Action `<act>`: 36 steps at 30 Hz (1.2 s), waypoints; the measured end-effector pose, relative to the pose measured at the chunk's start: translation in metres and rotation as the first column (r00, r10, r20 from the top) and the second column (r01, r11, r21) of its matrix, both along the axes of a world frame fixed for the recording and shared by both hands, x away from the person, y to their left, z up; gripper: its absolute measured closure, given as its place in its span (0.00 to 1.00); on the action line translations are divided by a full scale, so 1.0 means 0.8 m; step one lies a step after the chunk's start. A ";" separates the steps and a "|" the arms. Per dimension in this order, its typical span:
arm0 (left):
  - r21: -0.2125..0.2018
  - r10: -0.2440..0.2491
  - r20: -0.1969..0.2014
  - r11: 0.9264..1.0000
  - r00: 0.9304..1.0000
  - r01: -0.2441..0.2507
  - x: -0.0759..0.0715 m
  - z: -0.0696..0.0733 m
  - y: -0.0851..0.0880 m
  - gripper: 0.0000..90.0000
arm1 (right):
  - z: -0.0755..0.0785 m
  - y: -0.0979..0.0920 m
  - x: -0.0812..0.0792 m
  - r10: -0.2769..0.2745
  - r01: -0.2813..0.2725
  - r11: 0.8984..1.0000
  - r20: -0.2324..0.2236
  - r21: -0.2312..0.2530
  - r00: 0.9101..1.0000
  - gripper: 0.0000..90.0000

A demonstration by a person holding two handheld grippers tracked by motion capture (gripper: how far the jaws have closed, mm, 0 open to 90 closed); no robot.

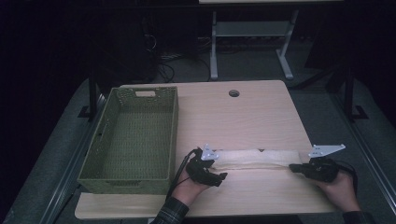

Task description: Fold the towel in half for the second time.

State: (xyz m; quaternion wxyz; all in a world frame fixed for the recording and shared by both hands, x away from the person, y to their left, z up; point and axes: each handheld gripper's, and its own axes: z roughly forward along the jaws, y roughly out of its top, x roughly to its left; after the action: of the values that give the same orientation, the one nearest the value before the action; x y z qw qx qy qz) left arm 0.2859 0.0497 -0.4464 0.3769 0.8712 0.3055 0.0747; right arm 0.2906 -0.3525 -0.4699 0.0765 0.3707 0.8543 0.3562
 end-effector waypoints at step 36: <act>0.038 0.017 0.040 0.999 0.999 -0.018 0.010 -0.006 -0.003 0.26 | -0.004 0.041 0.141 -0.014 0.016 1.000 0.090 -0.022 0.996 1.00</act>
State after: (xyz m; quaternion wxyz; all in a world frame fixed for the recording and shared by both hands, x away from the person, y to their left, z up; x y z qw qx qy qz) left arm 0.2935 0.0469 -0.4510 0.3654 0.8739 0.3041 0.1013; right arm 0.4034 -0.3201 -0.4729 0.1217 0.3601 0.8510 0.3623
